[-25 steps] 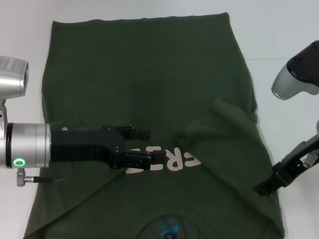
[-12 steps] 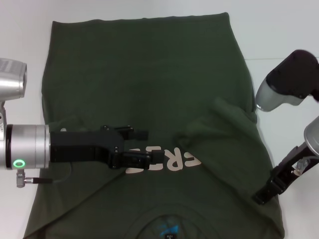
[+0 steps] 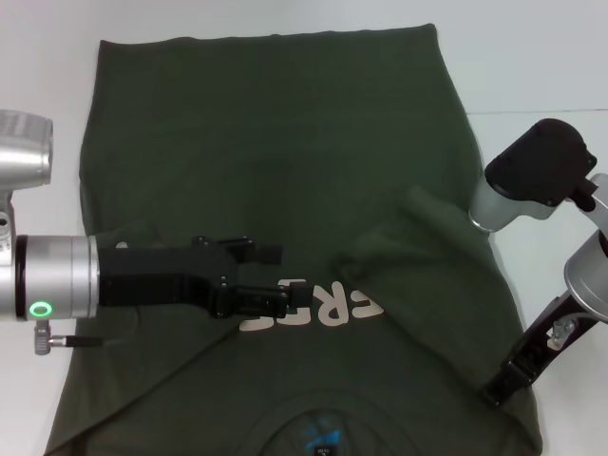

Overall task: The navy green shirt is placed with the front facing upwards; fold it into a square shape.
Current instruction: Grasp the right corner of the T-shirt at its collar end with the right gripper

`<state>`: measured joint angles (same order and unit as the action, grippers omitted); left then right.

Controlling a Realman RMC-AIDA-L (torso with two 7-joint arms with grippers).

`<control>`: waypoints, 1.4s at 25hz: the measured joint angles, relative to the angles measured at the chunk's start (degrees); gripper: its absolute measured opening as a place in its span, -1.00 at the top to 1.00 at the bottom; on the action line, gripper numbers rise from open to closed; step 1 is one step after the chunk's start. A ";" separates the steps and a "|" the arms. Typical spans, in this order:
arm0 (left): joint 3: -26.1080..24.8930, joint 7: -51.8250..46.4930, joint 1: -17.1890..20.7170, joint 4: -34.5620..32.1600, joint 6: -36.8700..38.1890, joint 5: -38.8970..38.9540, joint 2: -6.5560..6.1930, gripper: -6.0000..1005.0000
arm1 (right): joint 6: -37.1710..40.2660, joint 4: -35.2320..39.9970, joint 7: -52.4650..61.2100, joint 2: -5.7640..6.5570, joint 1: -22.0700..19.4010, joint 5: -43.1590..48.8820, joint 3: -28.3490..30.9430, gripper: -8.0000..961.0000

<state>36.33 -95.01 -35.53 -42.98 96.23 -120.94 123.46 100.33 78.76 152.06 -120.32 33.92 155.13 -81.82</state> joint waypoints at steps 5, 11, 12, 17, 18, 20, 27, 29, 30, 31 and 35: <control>0.02 0.00 -0.02 0.00 -0.13 0.00 0.02 -0.89 | -0.36 -1.18 0.45 0.05 0.10 0.00 -0.72 -0.80; -0.13 0.00 0.02 0.05 -0.25 0.00 0.02 -0.89 | -0.81 -2.05 0.95 0.15 0.08 0.33 -1.54 -0.80; -0.13 0.00 0.02 0.06 -0.26 0.00 0.02 -0.89 | -0.83 -2.10 1.01 0.15 0.06 0.58 -1.74 -0.80; -0.13 -0.01 -0.01 0.09 -0.36 0.00 0.17 -0.89 | -0.85 -2.83 1.13 0.04 0.00 1.39 -2.14 -0.80; -0.12 -0.01 -0.01 0.09 -0.38 0.00 0.18 -0.89 | -0.85 -2.91 1.21 0.04 0.01 1.40 -2.15 -0.76; -0.13 -0.08 -0.01 0.09 -0.47 0.00 0.19 -0.89 | -0.85 -3.12 1.49 0.02 0.05 1.40 -2.24 -0.69; -0.13 -0.13 0.14 0.09 -0.68 0.00 0.20 -0.89 | -0.87 -3.21 1.82 0.06 -0.31 1.39 -3.69 -0.34; -0.15 -0.09 0.14 0.09 -0.72 0.00 0.20 -0.89 | -0.88 -3.25 1.90 0.08 -0.36 1.42 -4.00 -0.20; -0.18 -0.07 0.14 0.09 -0.76 0.00 0.20 -0.89 | -0.90 -3.25 1.99 0.08 -0.38 1.45 -4.13 -0.12; -0.20 -0.05 0.14 0.09 -0.82 0.00 0.20 -0.89 | -0.91 -3.23 2.08 0.09 -0.40 1.49 -4.16 -0.05; -0.21 -0.01 0.13 0.09 -0.88 0.00 0.19 -0.89 | -0.93 -3.06 2.25 0.09 -0.44 1.53 -4.25 0.13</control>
<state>36.12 -95.02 -35.40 -42.89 95.36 -120.94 123.66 99.40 75.70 154.31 -120.23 33.49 156.66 -86.07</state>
